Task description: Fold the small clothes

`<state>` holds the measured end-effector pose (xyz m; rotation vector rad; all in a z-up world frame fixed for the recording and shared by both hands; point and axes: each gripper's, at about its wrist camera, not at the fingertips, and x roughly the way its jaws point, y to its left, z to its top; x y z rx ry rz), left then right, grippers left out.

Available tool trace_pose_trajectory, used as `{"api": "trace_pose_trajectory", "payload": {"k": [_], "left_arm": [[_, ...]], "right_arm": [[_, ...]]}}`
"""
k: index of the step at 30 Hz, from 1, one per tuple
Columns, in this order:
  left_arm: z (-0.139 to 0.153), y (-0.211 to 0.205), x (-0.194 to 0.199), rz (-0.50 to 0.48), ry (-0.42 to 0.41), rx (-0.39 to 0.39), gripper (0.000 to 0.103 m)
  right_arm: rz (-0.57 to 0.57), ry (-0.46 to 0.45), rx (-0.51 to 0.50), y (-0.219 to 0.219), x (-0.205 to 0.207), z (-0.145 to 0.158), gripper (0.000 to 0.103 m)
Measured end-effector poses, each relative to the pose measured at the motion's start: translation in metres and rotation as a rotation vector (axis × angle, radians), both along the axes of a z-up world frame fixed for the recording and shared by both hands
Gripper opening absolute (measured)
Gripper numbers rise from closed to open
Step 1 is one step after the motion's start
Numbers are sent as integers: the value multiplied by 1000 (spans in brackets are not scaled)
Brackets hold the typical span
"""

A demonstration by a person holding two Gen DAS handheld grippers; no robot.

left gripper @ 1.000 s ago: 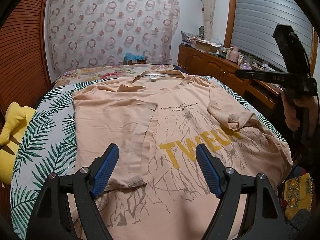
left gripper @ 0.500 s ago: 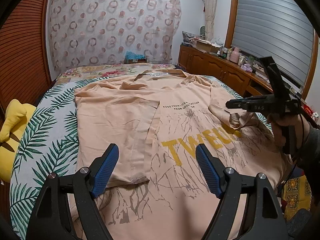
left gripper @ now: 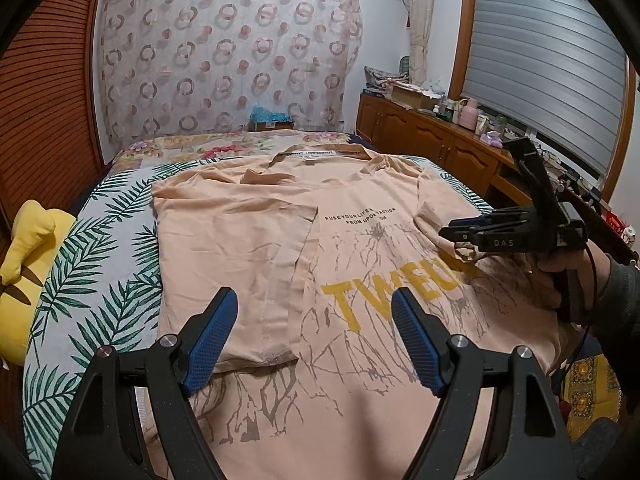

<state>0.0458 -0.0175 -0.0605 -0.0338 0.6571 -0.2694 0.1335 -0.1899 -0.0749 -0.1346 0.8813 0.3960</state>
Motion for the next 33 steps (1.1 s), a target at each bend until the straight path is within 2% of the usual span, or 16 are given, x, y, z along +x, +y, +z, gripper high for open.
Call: {"api": "trace_pose_trajectory", "payload": {"k": [1, 4, 12, 17, 22, 23, 27, 30, 33], "left_arm": [[0, 0, 0, -1, -1, 0, 80], [0, 0, -1, 4, 0, 5, 80], [0, 12, -9, 25, 1, 6, 80], [1, 19, -10, 39, -2, 3, 80], [-1, 22, -11, 47, 1, -4, 80], [-2, 23, -11, 48, 3, -7, 80], [-3, 24, -9, 47, 7, -6, 80], [-2, 22, -9, 42, 4, -6, 80], [-1, 19, -9, 35, 1, -3, 80]], "right_arm": [[11, 0, 1, 3, -1, -1, 16], [53, -28, -3, 10, -6, 2, 5], [98, -62, 52, 28, 1, 17, 4], [87, -98, 21, 43, 12, 22, 4], [79, -83, 49, 49, 22, 24, 4], [78, -84, 49, 49, 22, 26, 4], [75, -124, 20, 47, 16, 33, 18], [47, -159, 3, 35, 6, 41, 33], [29, -154, 7, 13, -8, 42, 34]]}}
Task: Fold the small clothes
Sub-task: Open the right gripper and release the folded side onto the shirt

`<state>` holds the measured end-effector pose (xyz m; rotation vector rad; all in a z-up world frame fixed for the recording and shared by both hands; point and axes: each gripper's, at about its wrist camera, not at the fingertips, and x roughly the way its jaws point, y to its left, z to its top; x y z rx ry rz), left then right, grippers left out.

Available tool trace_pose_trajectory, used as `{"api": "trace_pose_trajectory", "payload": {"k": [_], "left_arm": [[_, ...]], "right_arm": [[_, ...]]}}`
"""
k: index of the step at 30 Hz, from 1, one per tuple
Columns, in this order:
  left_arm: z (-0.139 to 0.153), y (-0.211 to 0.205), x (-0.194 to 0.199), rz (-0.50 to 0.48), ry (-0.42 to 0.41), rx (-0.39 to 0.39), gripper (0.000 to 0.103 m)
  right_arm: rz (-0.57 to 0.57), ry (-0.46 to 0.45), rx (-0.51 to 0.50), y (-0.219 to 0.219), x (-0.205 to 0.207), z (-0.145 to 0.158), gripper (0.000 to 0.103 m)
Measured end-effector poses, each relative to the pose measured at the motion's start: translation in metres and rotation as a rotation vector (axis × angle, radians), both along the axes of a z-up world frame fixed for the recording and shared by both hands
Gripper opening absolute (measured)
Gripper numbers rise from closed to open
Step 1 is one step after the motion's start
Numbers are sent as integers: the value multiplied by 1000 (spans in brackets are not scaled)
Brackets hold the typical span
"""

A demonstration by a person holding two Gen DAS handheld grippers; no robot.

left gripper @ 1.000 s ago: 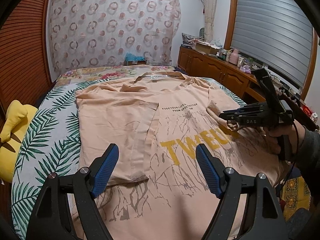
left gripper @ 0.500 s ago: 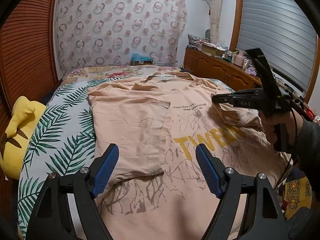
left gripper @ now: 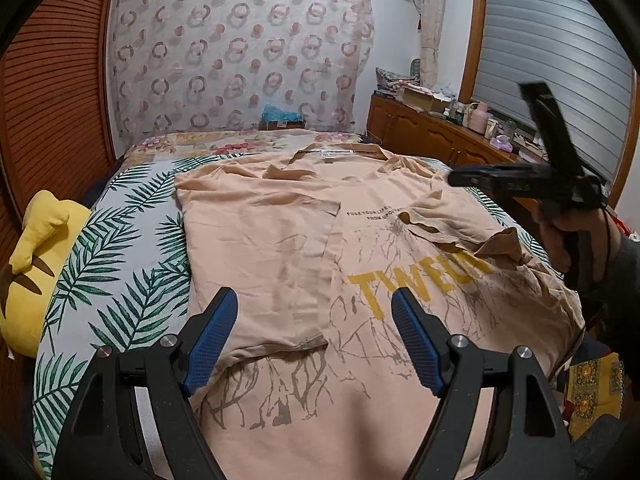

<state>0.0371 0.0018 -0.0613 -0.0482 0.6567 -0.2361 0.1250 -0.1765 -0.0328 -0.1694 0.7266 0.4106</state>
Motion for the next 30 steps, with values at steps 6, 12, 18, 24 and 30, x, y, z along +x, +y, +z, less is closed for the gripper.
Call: {"api": "trace_pose_trajectory", "payload": {"k": [6, 12, 18, 24, 30], "left_arm": [[0, -10, 5, -23, 1, 1, 80], [-4, -21, 8, -51, 16, -1, 80], [-4, -22, 5, -56, 14, -2, 80], [-5, -17, 6, -42, 20, -14, 80], [-4, -16, 5, -40, 18, -10, 80]], "right_arm": [[-43, 77, -11, -42, -27, -17, 34], [-55, 142, 47, -57, -38, -32, 34], [1, 158, 65, -51, -54, -32, 34], [10, 161, 43, -56, -64, -34, 34], [40, 139, -26, -50, -67, -38, 9]]}}
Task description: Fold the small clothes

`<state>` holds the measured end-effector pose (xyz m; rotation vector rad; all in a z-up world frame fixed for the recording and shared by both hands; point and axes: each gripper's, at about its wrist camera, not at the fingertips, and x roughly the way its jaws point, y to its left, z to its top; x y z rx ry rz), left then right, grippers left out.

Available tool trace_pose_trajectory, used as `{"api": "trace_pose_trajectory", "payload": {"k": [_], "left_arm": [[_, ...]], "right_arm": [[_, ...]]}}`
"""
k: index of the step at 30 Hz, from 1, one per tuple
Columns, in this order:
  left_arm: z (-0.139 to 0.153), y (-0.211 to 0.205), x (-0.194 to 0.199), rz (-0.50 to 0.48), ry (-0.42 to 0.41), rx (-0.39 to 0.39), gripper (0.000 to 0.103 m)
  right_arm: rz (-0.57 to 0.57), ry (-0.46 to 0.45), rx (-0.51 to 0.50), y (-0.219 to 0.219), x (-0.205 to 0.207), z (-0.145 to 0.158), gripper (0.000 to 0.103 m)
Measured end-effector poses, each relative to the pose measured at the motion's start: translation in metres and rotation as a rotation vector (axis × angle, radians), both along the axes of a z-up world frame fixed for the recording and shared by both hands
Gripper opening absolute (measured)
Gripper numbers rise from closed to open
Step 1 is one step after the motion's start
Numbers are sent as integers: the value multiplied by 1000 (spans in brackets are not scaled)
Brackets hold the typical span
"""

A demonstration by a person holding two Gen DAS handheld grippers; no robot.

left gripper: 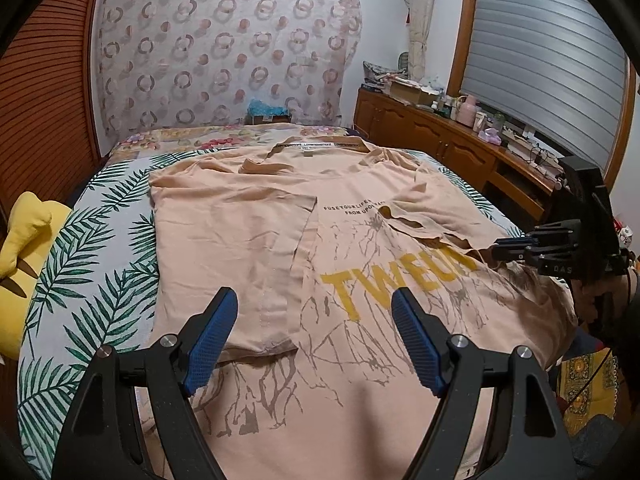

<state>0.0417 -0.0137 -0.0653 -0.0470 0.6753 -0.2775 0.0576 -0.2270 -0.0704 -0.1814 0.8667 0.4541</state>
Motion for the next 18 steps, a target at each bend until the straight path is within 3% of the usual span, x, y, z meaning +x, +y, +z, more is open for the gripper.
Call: {"api": "trace_pose_trajectory", "payload": {"k": [3, 15, 18], "left_arm": [[2, 1, -1, 2, -2, -4, 80], [2, 2, 3, 1, -1, -2, 80], [6, 5, 9, 10, -5, 12, 80]], "right_arm": [[16, -15, 18, -1, -5, 5, 5], [44, 4, 70, -3, -31, 16, 5], [59, -11, 35, 0, -26, 22, 14]]}}
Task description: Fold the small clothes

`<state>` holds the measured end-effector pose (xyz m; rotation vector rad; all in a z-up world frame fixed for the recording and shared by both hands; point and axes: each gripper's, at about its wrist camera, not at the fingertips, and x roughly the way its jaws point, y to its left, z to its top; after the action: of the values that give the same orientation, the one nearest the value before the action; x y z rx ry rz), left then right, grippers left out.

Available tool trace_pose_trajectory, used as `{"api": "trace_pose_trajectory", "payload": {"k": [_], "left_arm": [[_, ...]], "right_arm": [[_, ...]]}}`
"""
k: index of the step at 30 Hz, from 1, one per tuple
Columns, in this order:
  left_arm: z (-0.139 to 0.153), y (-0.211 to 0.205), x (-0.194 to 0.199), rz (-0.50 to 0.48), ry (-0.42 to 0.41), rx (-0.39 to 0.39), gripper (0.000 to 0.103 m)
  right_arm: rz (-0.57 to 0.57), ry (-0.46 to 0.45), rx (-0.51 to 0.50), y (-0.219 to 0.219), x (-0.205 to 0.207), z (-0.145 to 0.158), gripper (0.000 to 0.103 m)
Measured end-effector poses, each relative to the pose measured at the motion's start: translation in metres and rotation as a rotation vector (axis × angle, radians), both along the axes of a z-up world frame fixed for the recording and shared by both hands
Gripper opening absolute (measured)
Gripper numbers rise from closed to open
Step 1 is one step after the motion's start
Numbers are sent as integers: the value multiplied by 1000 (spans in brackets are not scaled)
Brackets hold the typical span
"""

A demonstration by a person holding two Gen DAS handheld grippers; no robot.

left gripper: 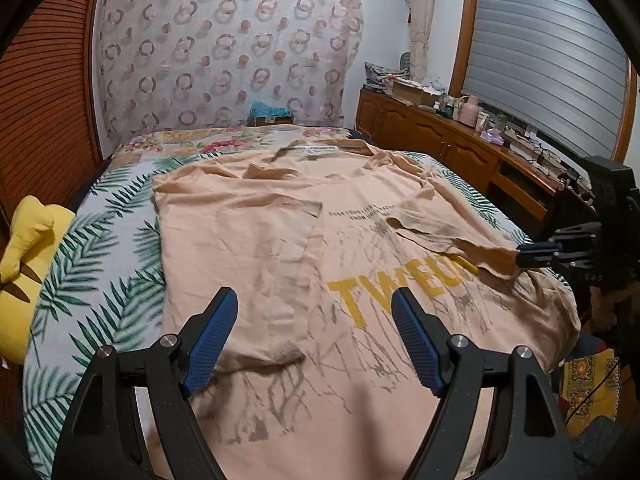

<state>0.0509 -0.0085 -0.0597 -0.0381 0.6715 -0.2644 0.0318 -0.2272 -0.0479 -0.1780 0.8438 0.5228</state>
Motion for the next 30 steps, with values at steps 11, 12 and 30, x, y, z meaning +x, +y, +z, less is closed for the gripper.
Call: {"api": "trace_pose_trajectory", "payload": {"k": [11, 12, 30], "left_arm": [[20, 35, 52, 45, -17, 48, 80], [19, 41, 59, 54, -12, 52, 80], [-8, 97, 166, 111, 128, 88, 54]], "right_arm": [[-93, -48, -24, -21, 77, 3, 52], [-100, -42, -23, -22, 86, 0, 52], [-207, 44, -3, -39, 217, -41, 52]]}}
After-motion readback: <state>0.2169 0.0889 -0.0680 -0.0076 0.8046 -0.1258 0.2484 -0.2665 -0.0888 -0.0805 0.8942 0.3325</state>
